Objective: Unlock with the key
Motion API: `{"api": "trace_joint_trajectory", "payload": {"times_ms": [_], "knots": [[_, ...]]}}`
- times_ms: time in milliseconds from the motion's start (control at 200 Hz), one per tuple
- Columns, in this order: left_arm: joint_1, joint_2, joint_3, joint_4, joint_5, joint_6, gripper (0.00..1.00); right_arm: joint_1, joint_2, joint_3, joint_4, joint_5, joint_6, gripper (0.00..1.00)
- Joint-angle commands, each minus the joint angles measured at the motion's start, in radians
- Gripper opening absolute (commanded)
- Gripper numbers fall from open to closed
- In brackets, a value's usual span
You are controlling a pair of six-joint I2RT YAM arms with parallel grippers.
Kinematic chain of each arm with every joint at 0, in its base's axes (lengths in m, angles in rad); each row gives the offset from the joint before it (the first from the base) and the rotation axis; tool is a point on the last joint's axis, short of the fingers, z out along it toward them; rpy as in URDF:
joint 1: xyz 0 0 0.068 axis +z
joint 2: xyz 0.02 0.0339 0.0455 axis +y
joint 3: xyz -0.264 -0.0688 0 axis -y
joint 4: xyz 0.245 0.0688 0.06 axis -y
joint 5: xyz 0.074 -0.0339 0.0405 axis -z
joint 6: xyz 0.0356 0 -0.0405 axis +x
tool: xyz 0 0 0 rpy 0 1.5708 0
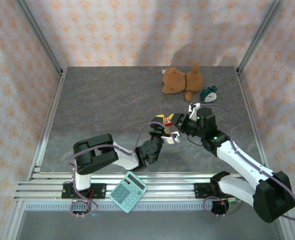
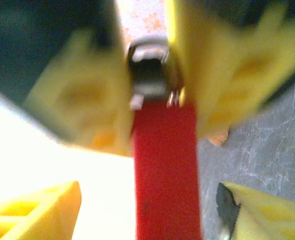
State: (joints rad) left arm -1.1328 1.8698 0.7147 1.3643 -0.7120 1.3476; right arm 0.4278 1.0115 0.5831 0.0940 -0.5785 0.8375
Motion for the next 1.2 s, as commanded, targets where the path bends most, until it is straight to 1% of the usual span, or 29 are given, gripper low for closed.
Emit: {"api": "trace_joint_trajectory", "payload": {"times_ms": [0, 100, 205, 235, 310, 385, 440, 460, 521, 656, 796, 856, 1026, 1126, 1191], "knots": [[-0.014, -0.144, -0.103, 0.023, -0.051, -0.138, 0.81, -0.049, -0.044, 0.030, 0.009, 0.035, -0.059, 0.16], [-0.032, -0.289, -0.187, -0.135, -0.075, -0.259, 0.82, -0.057, -0.033, 0.055, 0.019, 0.049, -0.103, 0.16], [-0.033, -0.473, -0.230, -0.381, -0.079, -0.481, 0.82, -0.058, -0.006, 0.070, 0.053, 0.033, -0.108, 0.16], [-0.030, -0.526, -0.237, -0.486, -0.060, -0.548, 0.82, -0.059, 0.000, 0.072, 0.062, 0.027, -0.106, 0.16], [-0.002, -0.668, -0.248, -0.669, 0.011, -0.716, 0.80, -0.059, 0.010, 0.075, 0.081, 0.012, -0.101, 0.15], [0.067, -0.796, -0.244, -0.850, 0.134, -0.869, 0.76, -0.060, 0.013, 0.076, 0.084, 0.002, -0.095, 0.15], [0.123, -0.858, -0.238, -0.938, 0.226, -0.940, 0.70, -0.058, 0.015, 0.074, 0.087, -0.010, -0.091, 0.15], [0.135, -0.872, -0.237, -0.946, 0.246, -0.956, 0.69, -0.057, 0.015, 0.072, 0.092, -0.016, -0.089, 0.15], [0.156, -0.888, -0.242, -0.929, 0.258, -0.973, 0.69, -0.057, 0.015, 0.062, 0.111, -0.033, -0.083, 0.15], [0.159, -0.845, -0.226, -0.887, 0.242, -0.941, 0.69, -0.055, 0.024, 0.045, 0.114, -0.027, -0.074, 0.14], [0.158, -0.807, -0.210, -0.882, 0.221, -0.948, 0.65, -0.027, 0.066, 0.025, 0.148, -0.003, -0.063, 0.14], [0.159, -0.807, -0.226, -0.851, 0.187, -0.953, 0.64, 0.003, 0.111, 0.024, 0.172, 0.013, -0.058, 0.14], [0.157, -0.844, -0.324, -0.688, 0.048, -1.001, 0.64, 0.084, 0.267, 0.033, 0.302, 0.041, -0.030, 0.14], [0.157, -0.882, -0.368, -0.683, -0.045, -1.094, 0.64, 0.108, 0.370, 0.074, 0.340, 0.037, -0.025, 0.13], [0.156, -0.914, -0.390, -0.723, -0.098, -1.174, 0.63, 0.120, 0.433, 0.103, 0.366, 0.016, -0.021, 0.13]]}}
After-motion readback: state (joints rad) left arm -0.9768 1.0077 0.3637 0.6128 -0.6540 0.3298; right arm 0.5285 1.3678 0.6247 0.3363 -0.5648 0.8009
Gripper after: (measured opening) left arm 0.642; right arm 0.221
